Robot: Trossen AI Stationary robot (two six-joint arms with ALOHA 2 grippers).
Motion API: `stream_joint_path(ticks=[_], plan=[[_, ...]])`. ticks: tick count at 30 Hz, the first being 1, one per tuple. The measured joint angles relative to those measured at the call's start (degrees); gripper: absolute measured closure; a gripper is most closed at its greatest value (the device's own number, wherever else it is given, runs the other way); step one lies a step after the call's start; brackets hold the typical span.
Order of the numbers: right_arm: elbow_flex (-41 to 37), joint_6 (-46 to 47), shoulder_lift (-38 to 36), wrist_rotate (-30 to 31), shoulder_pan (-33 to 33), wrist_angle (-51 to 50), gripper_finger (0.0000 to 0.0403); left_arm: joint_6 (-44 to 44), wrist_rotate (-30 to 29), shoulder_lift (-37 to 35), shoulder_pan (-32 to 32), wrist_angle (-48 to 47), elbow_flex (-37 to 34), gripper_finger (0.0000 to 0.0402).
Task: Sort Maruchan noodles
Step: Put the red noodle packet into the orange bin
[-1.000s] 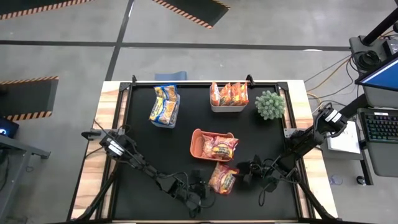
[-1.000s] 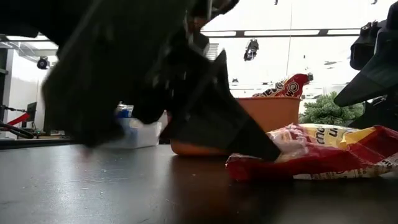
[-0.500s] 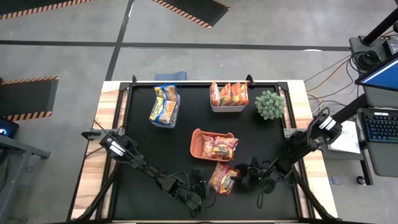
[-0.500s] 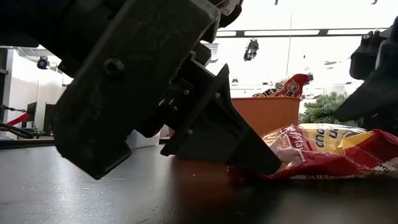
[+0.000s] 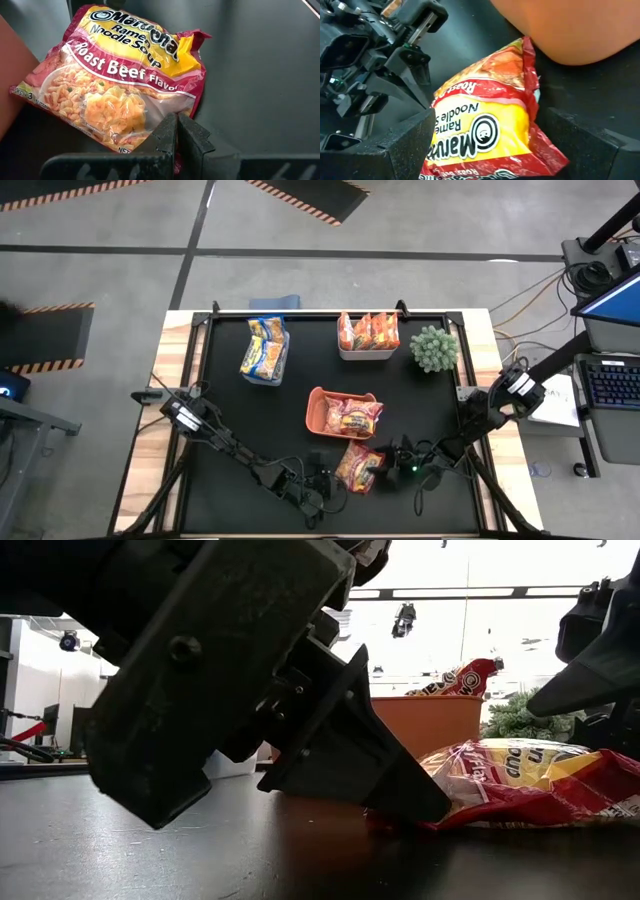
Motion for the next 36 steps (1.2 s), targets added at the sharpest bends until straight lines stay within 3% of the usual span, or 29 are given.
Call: stream_joint_path(ticks=[13, 22, 36], plan=[[2.9, -0.1, 1.5, -1.0, -0.4, 0.2, 0.0041, -0.3, 0.1, 0.0, 0.1, 0.0, 0.0, 0.0402], [3.4, 0.8, 1.7, -1.2, -0.6, 0.4, 0.0098, -0.3, 0.0, 0.0, 0.2, 0.1, 0.0, 0.0402], [3.4, 0.9, 1.6, -0.9, -0.6, 0.3, 0.015, -0.3, 0.0, 0.1, 0.2, 0.2, 0.0, 0.0402]])
